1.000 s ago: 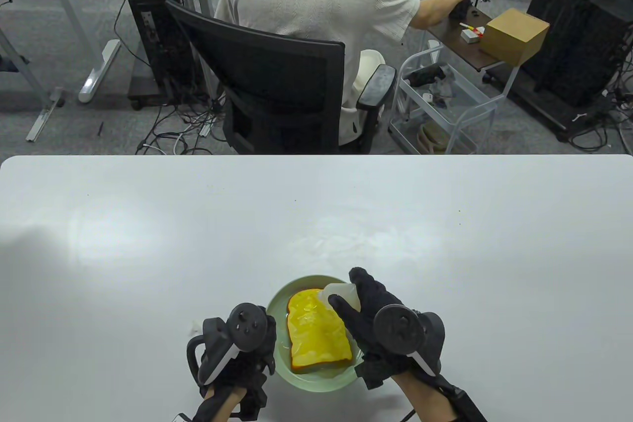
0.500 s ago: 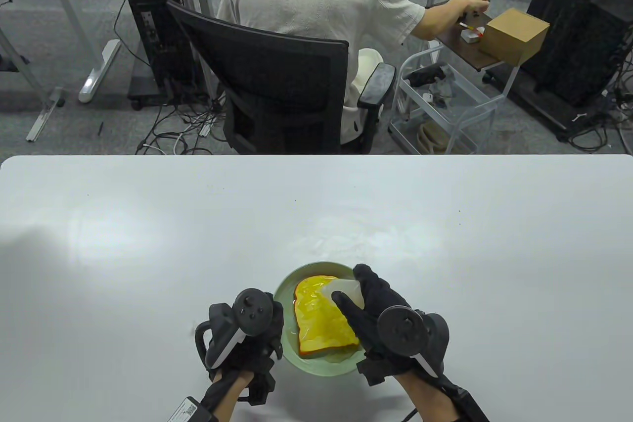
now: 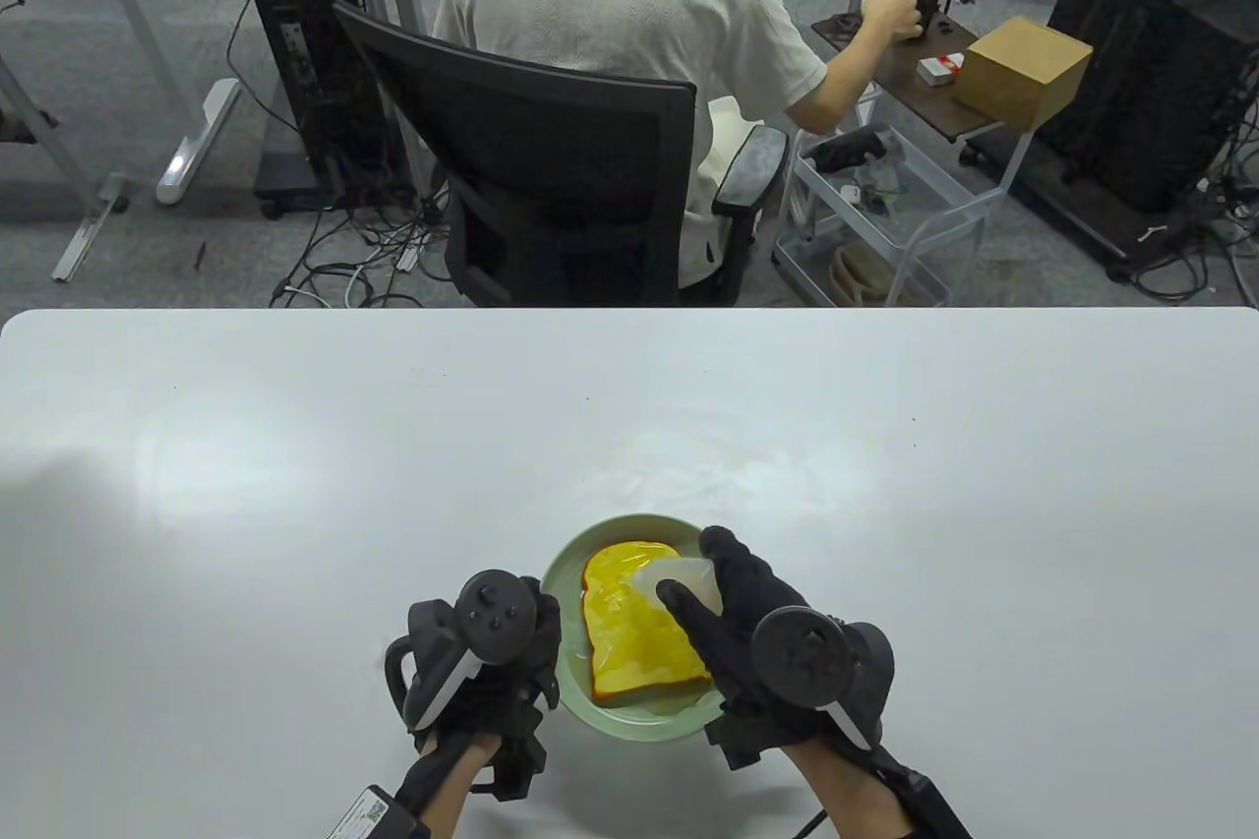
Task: Squeeze honey bottle to draw zigzag on toast
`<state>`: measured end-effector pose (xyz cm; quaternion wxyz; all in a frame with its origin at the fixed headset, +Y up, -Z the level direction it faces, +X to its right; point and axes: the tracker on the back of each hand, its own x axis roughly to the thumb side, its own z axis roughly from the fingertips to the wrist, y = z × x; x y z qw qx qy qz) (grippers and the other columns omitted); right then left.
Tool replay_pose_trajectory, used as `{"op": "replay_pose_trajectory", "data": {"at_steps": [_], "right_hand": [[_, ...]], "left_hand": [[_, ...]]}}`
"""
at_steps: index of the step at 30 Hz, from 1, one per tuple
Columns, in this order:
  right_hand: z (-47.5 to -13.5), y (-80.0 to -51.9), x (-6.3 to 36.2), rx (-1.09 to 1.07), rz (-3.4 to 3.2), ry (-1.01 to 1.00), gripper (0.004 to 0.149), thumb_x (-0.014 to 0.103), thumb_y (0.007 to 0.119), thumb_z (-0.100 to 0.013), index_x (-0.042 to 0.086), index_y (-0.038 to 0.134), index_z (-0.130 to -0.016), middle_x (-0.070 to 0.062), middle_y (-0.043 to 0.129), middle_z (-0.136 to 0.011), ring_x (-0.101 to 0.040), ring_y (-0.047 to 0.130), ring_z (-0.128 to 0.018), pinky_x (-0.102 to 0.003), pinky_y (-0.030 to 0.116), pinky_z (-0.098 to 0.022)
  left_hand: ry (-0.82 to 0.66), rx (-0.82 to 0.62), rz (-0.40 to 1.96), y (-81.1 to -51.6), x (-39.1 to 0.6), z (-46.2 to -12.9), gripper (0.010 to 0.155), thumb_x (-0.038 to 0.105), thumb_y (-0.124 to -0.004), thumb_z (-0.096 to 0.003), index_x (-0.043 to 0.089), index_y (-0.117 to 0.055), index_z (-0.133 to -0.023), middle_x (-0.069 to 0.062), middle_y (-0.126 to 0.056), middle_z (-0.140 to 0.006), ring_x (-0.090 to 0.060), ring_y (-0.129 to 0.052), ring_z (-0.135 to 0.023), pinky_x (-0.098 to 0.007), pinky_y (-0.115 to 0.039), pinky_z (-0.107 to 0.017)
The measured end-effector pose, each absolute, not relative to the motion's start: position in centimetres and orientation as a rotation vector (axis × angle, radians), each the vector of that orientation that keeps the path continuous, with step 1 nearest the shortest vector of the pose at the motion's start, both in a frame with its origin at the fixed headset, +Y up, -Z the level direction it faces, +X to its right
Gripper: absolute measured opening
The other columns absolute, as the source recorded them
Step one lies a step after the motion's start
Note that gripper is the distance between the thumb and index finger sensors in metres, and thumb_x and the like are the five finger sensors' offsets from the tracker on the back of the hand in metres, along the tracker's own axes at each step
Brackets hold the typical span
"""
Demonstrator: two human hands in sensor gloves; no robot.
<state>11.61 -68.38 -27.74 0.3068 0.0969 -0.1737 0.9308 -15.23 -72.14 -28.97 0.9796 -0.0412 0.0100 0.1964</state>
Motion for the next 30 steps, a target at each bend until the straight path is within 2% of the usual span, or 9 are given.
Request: {"op": "replay_pose_trajectory", "data": {"at_steps": [9, 24, 30], "right_hand": [[-28.4, -68.4, 13.0, 0.175, 2.461, -0.462, 0.069, 0.054, 0.079, -0.050, 0.006, 0.071, -0.100, -0.025, 0.093, -0.074, -0.029, 0.099, -0.039, -0.039, 0.088, -0.023], [-26.3, -68.5, 9.1, 0.415, 2.459, -0.445, 0.069, 0.055, 0.077, -0.050, 0.007, 0.071, -0.099, -0.023, 0.094, -0.074, -0.027, 0.100, -0.039, -0.038, 0.089, -0.023], [-26.5, -68.3, 9.6, 0.385, 2.446, -0.441, 0.069, 0.055, 0.078, -0.050, 0.007, 0.071, -0.100, -0.024, 0.094, -0.074, -0.027, 0.100, -0.039, -0.038, 0.089, -0.023]], "left_hand": [[0.032, -0.081, 0.408, -72.1, -15.7, -29.1, 0.049, 0.044, -0.069, -0.0534, 0.012, -0.086, -0.087, 0.003, -0.096, -0.063, -0.008, -0.099, -0.034, -0.048, -0.082, -0.056], [0.028, -0.071, 0.410, -72.2, -15.6, -29.1, 0.050, 0.044, -0.069, -0.0533, 0.012, -0.086, -0.087, 0.002, -0.096, -0.063, -0.008, -0.100, -0.034, -0.048, -0.082, -0.056], [0.034, -0.061, 0.423, -72.0, -15.9, -29.0, 0.050, 0.044, -0.070, -0.0532, 0.012, -0.086, -0.087, 0.002, -0.096, -0.063, -0.008, -0.100, -0.034, -0.047, -0.082, -0.056]]}}
